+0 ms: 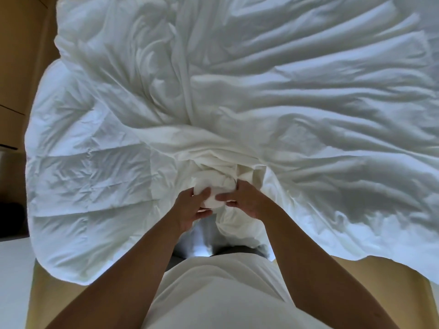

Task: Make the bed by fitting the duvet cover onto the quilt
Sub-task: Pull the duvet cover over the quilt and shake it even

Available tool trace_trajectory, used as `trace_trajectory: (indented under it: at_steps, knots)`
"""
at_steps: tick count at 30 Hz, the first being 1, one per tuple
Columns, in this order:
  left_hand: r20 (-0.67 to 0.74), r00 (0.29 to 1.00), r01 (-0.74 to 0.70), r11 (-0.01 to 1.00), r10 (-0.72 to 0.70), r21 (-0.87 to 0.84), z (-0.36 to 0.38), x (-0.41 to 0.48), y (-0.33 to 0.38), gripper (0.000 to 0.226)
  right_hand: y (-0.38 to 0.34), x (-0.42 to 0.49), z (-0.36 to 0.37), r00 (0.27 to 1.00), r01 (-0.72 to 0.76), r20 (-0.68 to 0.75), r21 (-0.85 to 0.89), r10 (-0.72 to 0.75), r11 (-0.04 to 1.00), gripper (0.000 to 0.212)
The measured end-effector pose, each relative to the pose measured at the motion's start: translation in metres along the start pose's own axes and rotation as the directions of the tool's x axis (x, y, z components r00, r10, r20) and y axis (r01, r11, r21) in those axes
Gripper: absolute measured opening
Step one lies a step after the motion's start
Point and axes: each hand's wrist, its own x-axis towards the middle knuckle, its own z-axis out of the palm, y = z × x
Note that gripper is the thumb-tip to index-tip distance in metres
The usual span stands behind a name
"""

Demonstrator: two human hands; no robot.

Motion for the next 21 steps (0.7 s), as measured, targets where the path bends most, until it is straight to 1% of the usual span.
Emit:
trace_trajectory:
  at_steps: [1, 2, 3, 5, 6, 7, 9, 12, 14, 16, 17, 19, 21]
  knots:
    - [-0.026, 0.999, -0.043, 0.998, 0.045, 0.046, 0.001, 0.001, 0.001, 0.032, -0.001, -0.001, 0.002, 0.999, 0.033, -0.034, -0.153, -0.039, 0.988, 0.051]
    - [-0.019, 0.997, -0.078, 0.995, 0.080, 0.063, 0.003, 0.002, 0.002, 0.032, -0.003, -0.001, 0.005, 0.994, 0.055, -0.078, -0.223, -0.074, 0.973, 0.044]
    - [0.029, 0.994, -0.106, 0.993, 0.105, 0.053, 0.003, 0.002, 0.004, 0.034, -0.004, -0.001, 0.007, 0.988, 0.065, -0.124, -0.228, -0.095, 0.972, 0.035]
    - [0.192, 0.973, -0.130, 0.992, 0.127, -0.001, 0.002, 0.000, 0.006, 0.037, -0.002, 0.001, 0.009, 0.974, 0.075, -0.198, -0.164, -0.107, 0.984, 0.022]
    - [0.265, 0.955, -0.134, 0.991, 0.132, -0.009, 0.000, -0.001, 0.007, 0.038, 0.000, 0.001, 0.009, 0.968, 0.078, -0.228, -0.127, -0.106, 0.989, 0.019]
    - [0.308, 0.941, -0.144, 0.990, 0.136, 0.001, -0.003, -0.002, 0.008, 0.039, 0.002, 0.002, 0.009, 0.964, 0.077, -0.248, -0.087, -0.097, 0.993, 0.020]
    - [0.331, 0.933, -0.160, 0.987, 0.143, 0.022, -0.008, -0.003, 0.009, 0.043, 0.005, 0.005, 0.009, 0.964, 0.068, -0.261, 0.023, -0.059, 0.997, 0.026]
    - [0.408, 0.905, -0.111, 0.993, 0.121, -0.047, -0.014, -0.005, 0.009, 0.049, 0.002, 0.006, 0.008, 0.969, 0.031, -0.248, 0.210, 0.023, 0.977, 0.024]
    - [0.428, 0.895, -0.110, 0.991, 0.130, -0.069, -0.012, -0.008, 0.009, 0.044, -0.003, 0.006, 0.007, 0.962, -0.026, -0.256, 0.255, 0.094, 0.967, 0.027]
    - [0.364, 0.918, -0.153, 0.987, 0.158, -0.043, -0.004, -0.010, 0.008, 0.034, -0.008, 0.007, 0.009, 0.962, -0.088, -0.238, 0.205, 0.136, 0.975, 0.035]
    - [0.297, 0.939, -0.181, 0.983, 0.176, -0.011, 0.001, -0.009, 0.008, 0.030, -0.011, 0.006, 0.009, 0.971, -0.108, -0.195, 0.162, 0.139, 0.981, 0.041]
    - [0.109, 0.973, -0.214, 0.974, 0.205, 0.075, 0.005, -0.006, 0.008, 0.022, -0.016, 0.001, 0.010, 0.992, -0.105, -0.055, 0.097, 0.111, 0.990, 0.055]
    - [-0.038, 0.979, -0.194, 0.975, 0.199, 0.109, 0.003, -0.001, 0.010, 0.017, -0.021, -0.006, 0.011, 0.997, -0.061, 0.052, -0.057, 0.064, 0.997, 0.062]
